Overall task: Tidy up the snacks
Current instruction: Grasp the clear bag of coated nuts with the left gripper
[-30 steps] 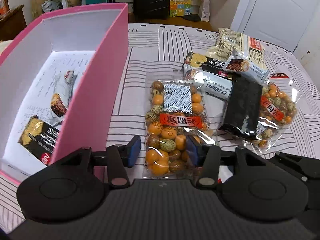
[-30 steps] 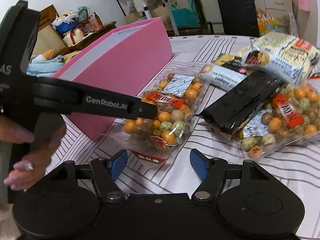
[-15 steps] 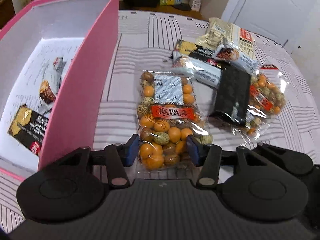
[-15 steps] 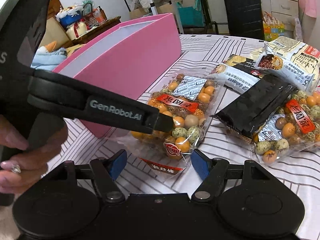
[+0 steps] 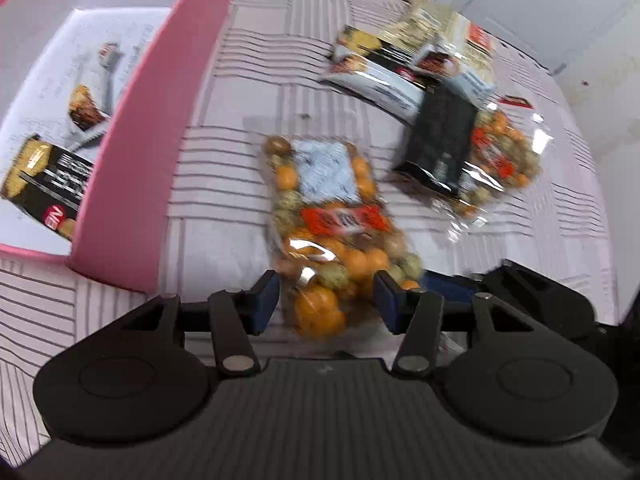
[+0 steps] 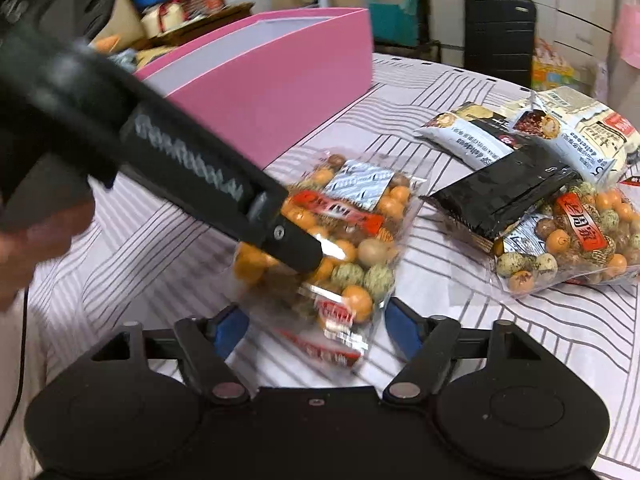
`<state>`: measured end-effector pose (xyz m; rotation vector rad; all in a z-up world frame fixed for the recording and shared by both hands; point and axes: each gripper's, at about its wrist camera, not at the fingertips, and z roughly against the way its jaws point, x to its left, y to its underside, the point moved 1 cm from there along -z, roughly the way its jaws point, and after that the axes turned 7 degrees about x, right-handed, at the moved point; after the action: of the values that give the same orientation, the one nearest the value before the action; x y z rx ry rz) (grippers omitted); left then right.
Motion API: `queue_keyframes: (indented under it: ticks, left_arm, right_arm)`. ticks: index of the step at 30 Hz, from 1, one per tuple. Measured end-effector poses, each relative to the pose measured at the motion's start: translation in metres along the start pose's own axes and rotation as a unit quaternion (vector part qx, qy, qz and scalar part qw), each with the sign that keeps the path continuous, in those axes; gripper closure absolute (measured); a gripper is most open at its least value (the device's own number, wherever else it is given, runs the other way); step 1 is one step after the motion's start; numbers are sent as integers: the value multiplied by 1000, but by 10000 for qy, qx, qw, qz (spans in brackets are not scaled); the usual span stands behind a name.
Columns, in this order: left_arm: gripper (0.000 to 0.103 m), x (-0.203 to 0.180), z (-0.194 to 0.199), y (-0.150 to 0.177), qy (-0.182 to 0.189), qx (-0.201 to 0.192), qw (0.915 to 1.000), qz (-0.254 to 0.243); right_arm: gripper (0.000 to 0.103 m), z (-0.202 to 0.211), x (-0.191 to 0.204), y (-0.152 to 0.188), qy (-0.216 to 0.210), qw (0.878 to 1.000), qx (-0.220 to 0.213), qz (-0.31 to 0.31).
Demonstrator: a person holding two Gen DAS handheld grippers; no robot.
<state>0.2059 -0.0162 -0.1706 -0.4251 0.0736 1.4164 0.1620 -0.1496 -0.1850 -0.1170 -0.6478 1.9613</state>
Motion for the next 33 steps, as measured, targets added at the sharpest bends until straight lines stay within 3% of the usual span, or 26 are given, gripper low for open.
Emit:
queue_keyframes:
  ticks: [5,12,16,19,33]
  left_arm:
    - [45,4,-5,-3,132,-186,9997,97]
    - [50,2,-5,0,59,-240,9996,108]
    - [51,5,-7,-1,150,-181,9995,194]
    - [51,3,-7,0,120,-198,9996,174]
    - [52,-11,16,9,140,33,9999,-65]
  right_arm:
    - [0,-10,6,-2,-45,9999,-79,41]
    - [0,-25,14,-3,452,9980,-402,162]
    - [0,-27,9,-10,464,9976,-513,-17]
    - [7,-24,3,-14,444,9971,-577,-206]
    - [9,10,12,-14,602,9969,-230,-447]
